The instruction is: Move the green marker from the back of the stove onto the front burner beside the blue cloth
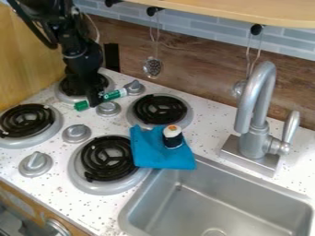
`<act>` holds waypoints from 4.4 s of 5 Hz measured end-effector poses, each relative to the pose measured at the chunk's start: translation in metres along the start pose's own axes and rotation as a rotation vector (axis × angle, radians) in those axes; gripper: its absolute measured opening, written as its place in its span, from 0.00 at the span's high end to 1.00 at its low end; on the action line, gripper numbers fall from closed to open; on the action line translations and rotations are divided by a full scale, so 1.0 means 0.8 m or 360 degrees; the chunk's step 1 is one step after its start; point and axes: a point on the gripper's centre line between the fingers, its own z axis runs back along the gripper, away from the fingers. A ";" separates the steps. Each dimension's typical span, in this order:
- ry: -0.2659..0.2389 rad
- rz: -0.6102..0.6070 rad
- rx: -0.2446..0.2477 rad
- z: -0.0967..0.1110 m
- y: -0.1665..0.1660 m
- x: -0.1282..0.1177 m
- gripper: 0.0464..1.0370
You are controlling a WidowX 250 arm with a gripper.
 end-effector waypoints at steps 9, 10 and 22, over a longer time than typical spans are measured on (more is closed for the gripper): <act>0.0273 -0.0023 0.0027 -0.078 0.063 0.005 0.64; 0.0278 -0.0035 0.0028 -0.079 0.062 0.005 0.69; -0.0068 -0.0451 -0.0390 0.046 -0.139 -0.095 0.70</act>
